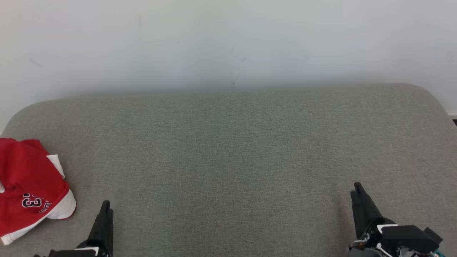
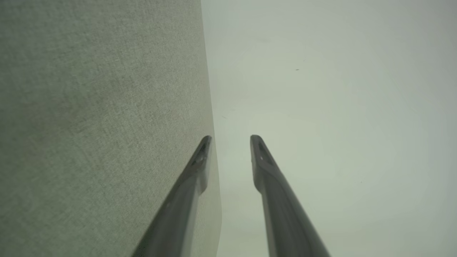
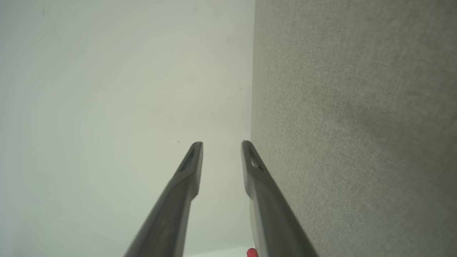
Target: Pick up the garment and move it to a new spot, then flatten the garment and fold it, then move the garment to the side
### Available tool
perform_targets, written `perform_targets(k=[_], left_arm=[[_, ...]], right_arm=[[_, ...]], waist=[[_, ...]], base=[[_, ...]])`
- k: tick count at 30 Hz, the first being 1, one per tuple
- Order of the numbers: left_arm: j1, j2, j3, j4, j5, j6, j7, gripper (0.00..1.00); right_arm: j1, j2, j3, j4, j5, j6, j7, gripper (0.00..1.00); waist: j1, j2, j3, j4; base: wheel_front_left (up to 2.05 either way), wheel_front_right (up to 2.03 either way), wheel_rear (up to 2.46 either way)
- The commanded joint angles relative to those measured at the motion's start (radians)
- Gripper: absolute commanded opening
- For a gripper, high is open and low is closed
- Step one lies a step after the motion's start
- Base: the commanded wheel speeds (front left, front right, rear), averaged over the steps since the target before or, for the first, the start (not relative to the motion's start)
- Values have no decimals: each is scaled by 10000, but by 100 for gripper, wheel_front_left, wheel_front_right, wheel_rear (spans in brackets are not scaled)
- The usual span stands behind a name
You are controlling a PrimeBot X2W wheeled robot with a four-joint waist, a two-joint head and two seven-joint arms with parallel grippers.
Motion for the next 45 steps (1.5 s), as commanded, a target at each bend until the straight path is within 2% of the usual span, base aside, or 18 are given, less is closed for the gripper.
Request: perform_targets(k=[1, 7, 12, 27, 45], left_arm=[[47, -13, -2, 54, 0, 6, 0, 100], [109, 19, -135, 79, 304, 3, -296, 100], [116, 32, -95, 82, 1082, 1, -545, 100], [195, 17, -232, 28, 4162, -6, -1210, 100], [317, 33, -394, -55, 7297, -13, -1843, 100]], right_arm=[[42, 6, 4, 56, 0, -2, 0, 100], [91, -55, 204, -77, -223, -3, -236, 100], [72, -236, 478, -89, -717, -3, -540, 100], [38, -248, 593, -82, -3750, -5, -1202, 100], [110, -202, 777, 66, -6543, -8, -1832, 100]], waist=[[0, 0, 0, 0], [0, 0, 12, 3], [0, 0, 22, 6], [0, 0, 50, -4], [0, 0, 81, -35]], base=[[0, 0, 0], [0, 0, 0], [0, 0, 0], [0, 0, 0], [0, 0, 0]])
